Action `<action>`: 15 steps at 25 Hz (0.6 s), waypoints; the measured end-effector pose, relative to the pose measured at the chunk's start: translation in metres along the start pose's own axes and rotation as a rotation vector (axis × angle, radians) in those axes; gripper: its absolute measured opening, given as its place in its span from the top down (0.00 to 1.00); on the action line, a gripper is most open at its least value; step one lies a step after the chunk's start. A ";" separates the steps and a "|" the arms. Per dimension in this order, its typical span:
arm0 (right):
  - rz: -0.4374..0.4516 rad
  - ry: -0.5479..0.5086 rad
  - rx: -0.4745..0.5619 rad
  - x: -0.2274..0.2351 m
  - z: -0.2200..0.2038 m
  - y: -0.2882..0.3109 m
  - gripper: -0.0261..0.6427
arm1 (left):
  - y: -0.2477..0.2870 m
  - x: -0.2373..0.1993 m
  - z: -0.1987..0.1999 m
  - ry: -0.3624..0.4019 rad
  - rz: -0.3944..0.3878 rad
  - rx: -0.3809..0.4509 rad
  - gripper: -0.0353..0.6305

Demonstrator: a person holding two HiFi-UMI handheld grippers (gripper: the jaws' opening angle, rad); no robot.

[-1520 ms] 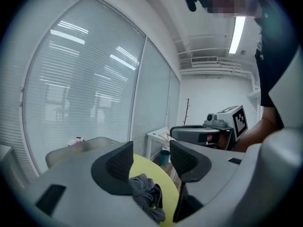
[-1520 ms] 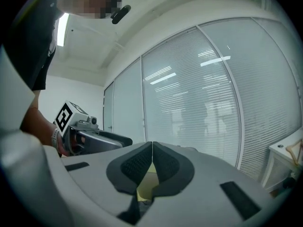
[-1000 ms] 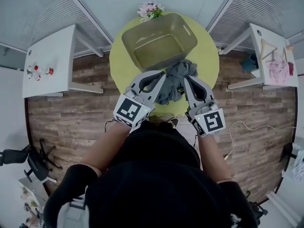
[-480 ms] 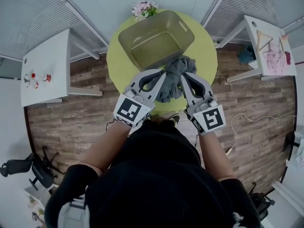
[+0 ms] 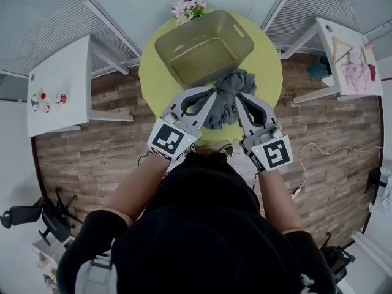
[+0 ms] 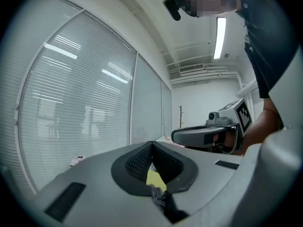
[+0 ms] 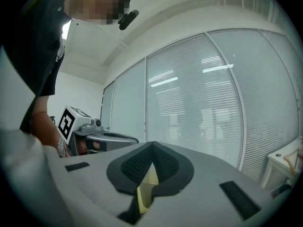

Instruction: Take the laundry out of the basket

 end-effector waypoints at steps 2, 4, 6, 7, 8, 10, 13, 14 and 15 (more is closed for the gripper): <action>-0.003 -0.004 0.000 0.000 -0.001 0.000 0.93 | 0.000 0.000 -0.001 -0.012 -0.001 0.013 0.93; -0.006 -0.010 -0.003 -0.001 -0.001 0.001 0.93 | -0.001 0.000 -0.001 -0.012 -0.013 0.005 0.93; -0.009 -0.017 -0.007 -0.001 -0.001 0.001 0.93 | -0.002 0.001 -0.002 -0.015 -0.021 0.000 0.93; -0.011 -0.018 -0.006 -0.001 -0.001 0.001 0.93 | -0.002 0.001 -0.003 -0.016 -0.024 0.000 0.93; -0.015 -0.017 -0.005 -0.001 -0.001 0.001 0.93 | -0.002 0.001 -0.003 -0.016 -0.027 0.000 0.93; -0.021 -0.011 -0.002 -0.001 -0.002 0.001 0.93 | -0.002 0.001 -0.003 -0.015 -0.030 0.000 0.93; -0.024 -0.011 0.002 -0.002 -0.002 0.002 0.93 | -0.003 0.000 -0.004 -0.015 -0.031 0.000 0.93; -0.025 -0.011 0.002 -0.001 -0.002 0.003 0.93 | -0.003 0.000 -0.004 -0.014 -0.032 -0.001 0.93; -0.027 -0.011 0.001 -0.001 -0.002 0.003 0.93 | -0.002 -0.001 -0.004 -0.012 -0.032 -0.003 0.93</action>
Point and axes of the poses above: the fingertips, and each gripper's own axes: y forward along the fingers, x to its right, z out of its top, the point moved 3 cm from there along -y, backward along the fingers, and after that the axes turned 1 degree about z, right-handed, at the moved point
